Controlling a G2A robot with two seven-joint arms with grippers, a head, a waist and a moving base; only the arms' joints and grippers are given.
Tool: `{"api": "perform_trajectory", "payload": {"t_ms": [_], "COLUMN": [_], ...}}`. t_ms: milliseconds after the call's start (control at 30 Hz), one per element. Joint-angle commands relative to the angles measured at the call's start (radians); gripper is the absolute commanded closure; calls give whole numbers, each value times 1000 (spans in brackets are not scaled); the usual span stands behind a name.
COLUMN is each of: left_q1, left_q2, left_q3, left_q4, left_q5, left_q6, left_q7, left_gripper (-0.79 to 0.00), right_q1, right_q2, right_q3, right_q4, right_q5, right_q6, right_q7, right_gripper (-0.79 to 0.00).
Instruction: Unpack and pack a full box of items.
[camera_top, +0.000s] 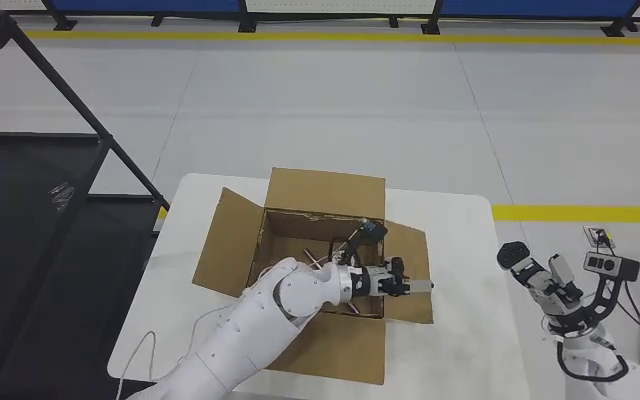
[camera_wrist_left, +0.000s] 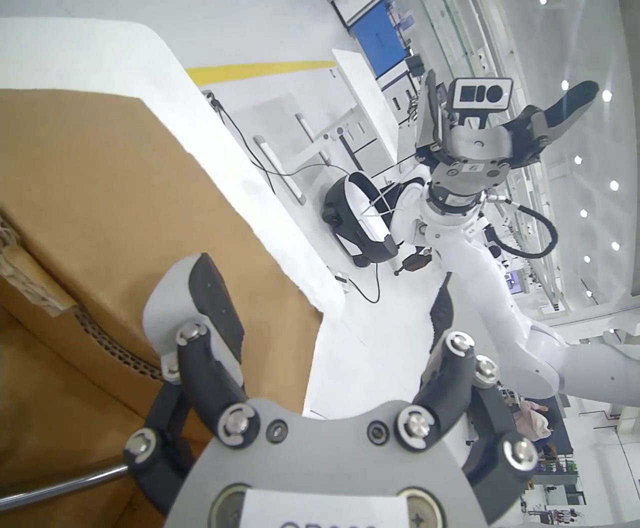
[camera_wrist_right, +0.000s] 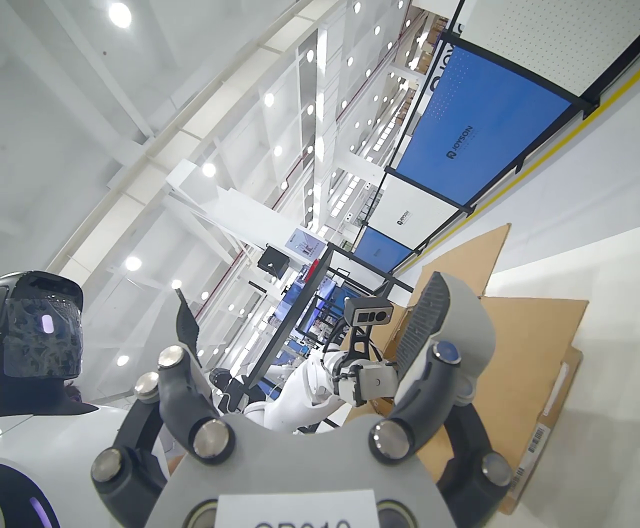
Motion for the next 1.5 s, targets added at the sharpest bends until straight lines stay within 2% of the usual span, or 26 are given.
{"api": "perform_trajectory", "payload": {"t_ms": [0, 200, 400, 567, 733, 867, 1033, 1167, 1333, 1467], "left_q1": [-10, -28, -30, -11, 43, 134, 302, 437, 575, 667], "left_q2": [-12, -36, -41, -26, 12, 60, 122, 159, 188, 205], "left_q3": [12, 23, -1, -55, -148, -288, -512, -693, -893, -1025], "left_q4": [18, 59, 58, 9, -106, -241, -455, -603, -704, -738], "left_q5": [2, -1, 1, 18, 47, 85, 112, 102, 47, 3], "left_q6": [11, 12, -9, -29, -35, -41, -35, -30, -44, -66], "left_q7": [0, -2, 0, 6, -17, -16, -36, -48, -43, -39], "left_gripper": [-785, -785, -785, -785, -785, -785, -785, -785, -785, -785], "right_q1": [3, 8, 8, 2, 6, 25, 69, 120, 199, 268], "right_q2": [1, 6, 6, 5, 6, 7, 8, 8, 5, -2], "right_q3": [-3, 2, 2, 0, -7, -37, -101, -164, -269, -374], "right_q4": [10, 25, 25, -16, -73, -121, -167, -193, -208, -214], "right_q5": [24, 38, 38, 23, -16, -83, -177, -276, -440, -607], "right_q6": [18, 55, 55, 40, -9, -30, -36, -26, 9, 57], "right_q7": [5, 14, 14, -21, -37, -47, -36, -29, -39, -67], "right_gripper": [-785, -785, -785, -785, -785, -785, -785, -785, -785, -785]}}
